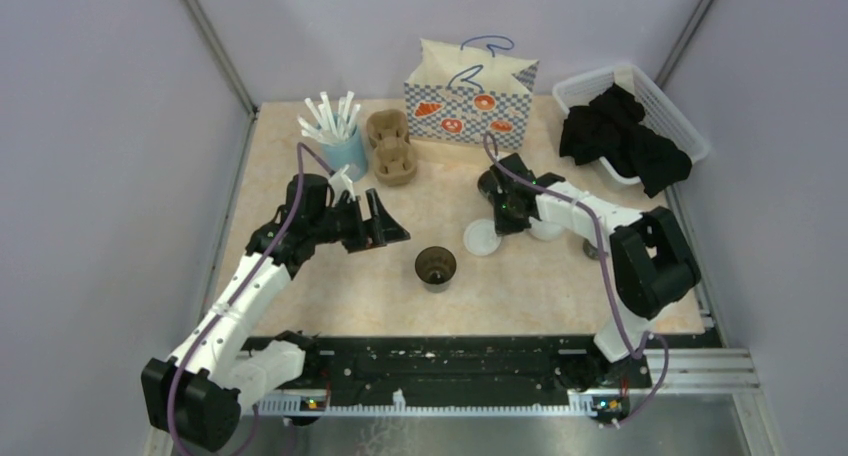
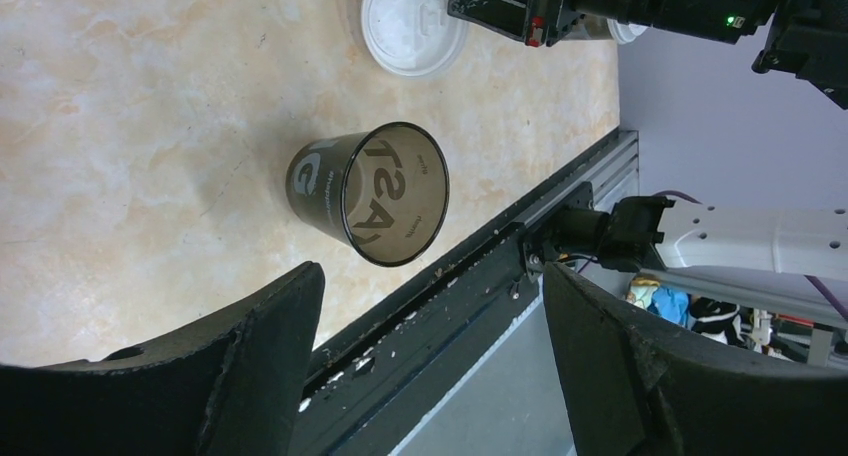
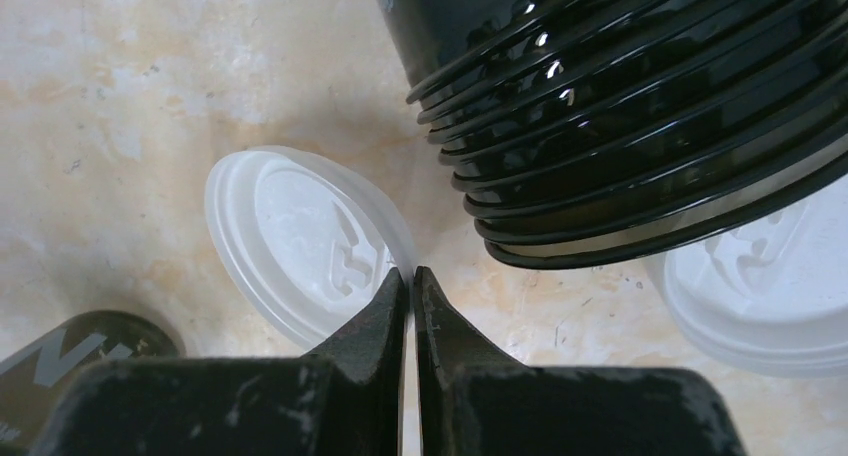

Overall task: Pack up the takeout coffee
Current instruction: Pick up the cup lid from the center of the board.

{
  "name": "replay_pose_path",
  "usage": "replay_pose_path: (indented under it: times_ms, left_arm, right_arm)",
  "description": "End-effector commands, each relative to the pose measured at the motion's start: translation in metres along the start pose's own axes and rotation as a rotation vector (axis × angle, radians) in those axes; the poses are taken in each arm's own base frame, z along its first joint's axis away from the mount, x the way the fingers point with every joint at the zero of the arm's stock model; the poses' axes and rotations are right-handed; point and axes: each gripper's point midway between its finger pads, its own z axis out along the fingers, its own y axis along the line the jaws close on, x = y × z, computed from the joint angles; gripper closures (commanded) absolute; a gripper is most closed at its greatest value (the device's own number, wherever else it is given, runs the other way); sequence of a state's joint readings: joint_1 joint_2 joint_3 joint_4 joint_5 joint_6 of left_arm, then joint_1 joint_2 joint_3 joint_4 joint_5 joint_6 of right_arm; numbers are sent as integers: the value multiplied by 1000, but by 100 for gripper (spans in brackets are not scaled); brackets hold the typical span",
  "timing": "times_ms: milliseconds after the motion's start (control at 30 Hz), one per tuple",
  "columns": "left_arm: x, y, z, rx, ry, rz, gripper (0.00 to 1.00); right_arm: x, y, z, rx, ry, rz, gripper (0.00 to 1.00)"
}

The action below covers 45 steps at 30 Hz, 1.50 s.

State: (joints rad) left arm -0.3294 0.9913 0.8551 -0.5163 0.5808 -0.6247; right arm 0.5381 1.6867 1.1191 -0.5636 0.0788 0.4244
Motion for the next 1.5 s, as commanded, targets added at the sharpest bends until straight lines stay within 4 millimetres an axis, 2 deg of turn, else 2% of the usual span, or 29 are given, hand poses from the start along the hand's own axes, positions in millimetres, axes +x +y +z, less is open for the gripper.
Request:
replay_pose_path:
  times_ms: [0, 67, 167, 267, 367, 467, 567, 767, 833, 900, 967, 1200, 1400, 1467]
  left_arm:
    - [-13, -24, -3, 93, -24, 71, 12]
    - [-13, -34, -1, 132, -7, 82, 11]
    - [-15, -48, 7, 148, 23, 111, 9]
    - [-16, -63, 26, 122, 69, 149, 11]
    - [-23, -81, 43, 75, 92, 219, 17]
    - [-31, -77, 56, -47, 109, 262, 27]
    - [-41, -72, 58, -122, 94, 266, 37]
    - [-49, -65, 50, -186, 37, 243, 54]
    - [-50, -62, 46, -203, 17, 236, 53]
    - [-50, -59, 44, -215, 4, 229, 46]
    - [-48, -58, 45, -217, 11, 224, 46]
    - [-44, -63, 48, -178, 29, 210, 65]
    - [-40, -65, 46, -158, 34, 208, 70]
    - [-40, -67, 45, -146, 30, 210, 84]
  right_arm:
    - [-21, 17, -29, -87, -69, -36, 100]
    - [-21, 18, -41, -98, -57, -47, 100]
    - [-27, 19, -73, -118, -84, -62, 100]
    - [-41, 34, -112, -181, -135, -115, 100]
    - [-47, 52, -139, -221, -152, -167, 100]
    - [-50, 66, -160, -237, -167, -195, 100]
    - [-55, 79, -177, -268, -194, -197, 100]
    - [-53, 94, -184, -294, -206, -204, 100]
    - [-51, 97, -187, -299, -210, -210, 100]
    - [-49, 100, -190, -305, -212, -213, 100]
    - [-47, 103, -193, -313, -213, -215, 100]
    - [-46, 111, -205, -330, -225, -222, 100]
    - [-47, 115, -212, -342, -233, -223, 100]
    - [-46, 116, -214, -344, -229, -221, 100]
